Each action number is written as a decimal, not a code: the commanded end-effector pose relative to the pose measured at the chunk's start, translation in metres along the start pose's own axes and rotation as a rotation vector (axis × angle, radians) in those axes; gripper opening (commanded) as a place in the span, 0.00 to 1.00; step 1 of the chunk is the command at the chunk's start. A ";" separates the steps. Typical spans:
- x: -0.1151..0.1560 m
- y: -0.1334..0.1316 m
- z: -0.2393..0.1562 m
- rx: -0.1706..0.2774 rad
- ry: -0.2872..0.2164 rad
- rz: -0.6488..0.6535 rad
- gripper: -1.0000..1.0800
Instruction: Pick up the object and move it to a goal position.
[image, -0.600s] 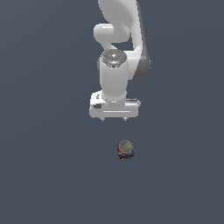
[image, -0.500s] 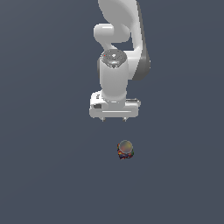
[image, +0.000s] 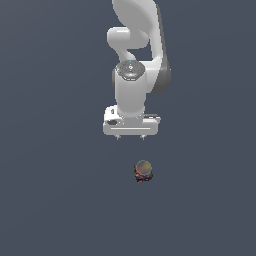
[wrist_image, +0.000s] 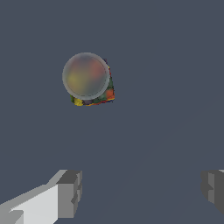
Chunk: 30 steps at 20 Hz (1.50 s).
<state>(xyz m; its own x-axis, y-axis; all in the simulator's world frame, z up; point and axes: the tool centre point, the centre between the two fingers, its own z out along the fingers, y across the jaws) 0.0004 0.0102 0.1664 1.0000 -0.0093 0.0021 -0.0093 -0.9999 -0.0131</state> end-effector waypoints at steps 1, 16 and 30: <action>0.000 0.000 0.000 0.000 0.000 0.000 0.96; 0.037 -0.019 0.017 -0.008 -0.001 -0.069 0.96; 0.088 -0.051 0.053 -0.013 -0.003 -0.174 0.96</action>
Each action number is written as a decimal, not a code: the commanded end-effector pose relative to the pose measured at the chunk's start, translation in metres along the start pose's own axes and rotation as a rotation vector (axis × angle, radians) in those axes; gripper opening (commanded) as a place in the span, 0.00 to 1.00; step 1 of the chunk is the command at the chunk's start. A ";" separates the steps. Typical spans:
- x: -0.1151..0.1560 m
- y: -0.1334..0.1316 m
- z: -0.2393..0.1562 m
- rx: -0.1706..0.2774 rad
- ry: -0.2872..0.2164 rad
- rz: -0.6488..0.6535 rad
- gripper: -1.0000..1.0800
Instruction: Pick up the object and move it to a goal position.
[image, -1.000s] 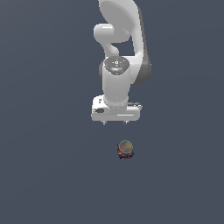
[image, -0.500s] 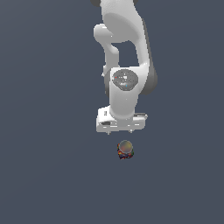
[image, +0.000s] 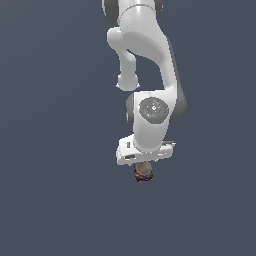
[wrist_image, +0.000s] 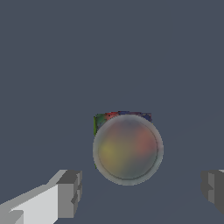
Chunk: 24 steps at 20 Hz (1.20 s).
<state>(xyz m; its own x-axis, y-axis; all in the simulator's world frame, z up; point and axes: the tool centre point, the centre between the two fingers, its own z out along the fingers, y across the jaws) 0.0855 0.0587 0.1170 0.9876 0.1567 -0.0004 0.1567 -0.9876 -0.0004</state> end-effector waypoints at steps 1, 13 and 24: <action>0.006 -0.003 0.004 0.000 0.000 -0.011 0.96; 0.011 -0.005 0.015 0.000 0.000 -0.022 0.96; 0.011 -0.006 0.061 0.000 0.000 -0.023 0.96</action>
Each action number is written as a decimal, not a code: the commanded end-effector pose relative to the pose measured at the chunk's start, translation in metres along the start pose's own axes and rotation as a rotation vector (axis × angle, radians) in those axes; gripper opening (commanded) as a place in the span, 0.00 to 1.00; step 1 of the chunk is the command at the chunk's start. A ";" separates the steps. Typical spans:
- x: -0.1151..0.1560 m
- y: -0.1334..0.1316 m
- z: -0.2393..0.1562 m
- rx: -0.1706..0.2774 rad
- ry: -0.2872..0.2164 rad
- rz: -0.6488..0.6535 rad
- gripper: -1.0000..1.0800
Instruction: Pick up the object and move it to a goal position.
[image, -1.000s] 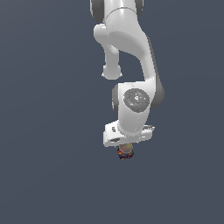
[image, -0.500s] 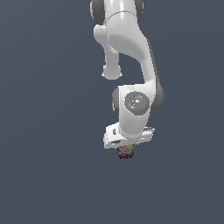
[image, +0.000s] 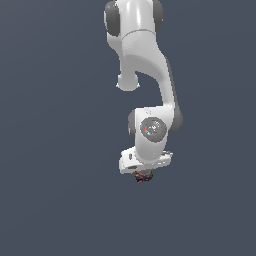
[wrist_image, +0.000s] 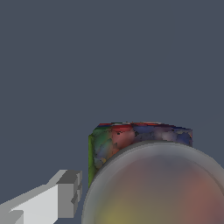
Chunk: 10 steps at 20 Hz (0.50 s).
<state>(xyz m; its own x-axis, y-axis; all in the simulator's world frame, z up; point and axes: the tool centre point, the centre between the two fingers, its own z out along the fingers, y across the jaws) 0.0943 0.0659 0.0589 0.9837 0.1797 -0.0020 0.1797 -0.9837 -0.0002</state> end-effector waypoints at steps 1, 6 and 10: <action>0.001 0.000 0.003 0.000 0.002 0.000 0.96; 0.002 0.000 0.001 0.000 0.002 0.000 0.00; 0.002 0.000 0.001 0.000 0.002 0.000 0.00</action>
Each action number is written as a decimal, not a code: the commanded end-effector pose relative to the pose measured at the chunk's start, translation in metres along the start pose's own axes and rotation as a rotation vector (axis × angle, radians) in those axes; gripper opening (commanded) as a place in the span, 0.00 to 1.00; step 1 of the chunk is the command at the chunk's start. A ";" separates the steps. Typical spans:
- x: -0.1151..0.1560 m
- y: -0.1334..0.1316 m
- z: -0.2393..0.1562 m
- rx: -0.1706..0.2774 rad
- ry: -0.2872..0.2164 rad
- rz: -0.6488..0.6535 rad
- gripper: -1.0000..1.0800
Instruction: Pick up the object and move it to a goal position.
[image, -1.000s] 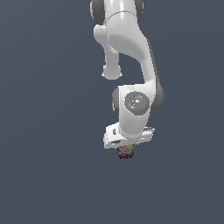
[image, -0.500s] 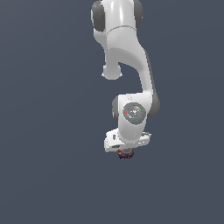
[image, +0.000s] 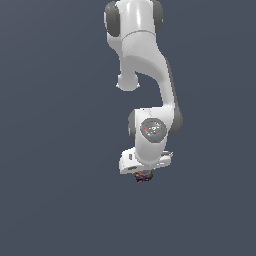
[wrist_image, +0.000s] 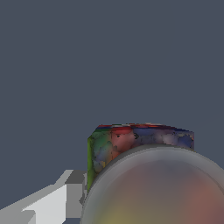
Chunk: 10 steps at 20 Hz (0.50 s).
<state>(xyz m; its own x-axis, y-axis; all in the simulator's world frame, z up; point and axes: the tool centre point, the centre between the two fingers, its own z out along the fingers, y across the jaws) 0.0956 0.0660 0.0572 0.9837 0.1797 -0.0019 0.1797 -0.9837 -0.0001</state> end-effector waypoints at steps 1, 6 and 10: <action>0.001 0.000 -0.001 0.000 0.002 0.000 0.00; 0.000 0.000 0.000 0.000 0.000 0.000 0.00; -0.003 -0.001 -0.002 0.000 0.000 0.000 0.00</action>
<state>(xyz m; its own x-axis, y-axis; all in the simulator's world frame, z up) 0.0934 0.0662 0.0572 0.9837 0.1797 -0.0039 0.1797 -0.9837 -0.0003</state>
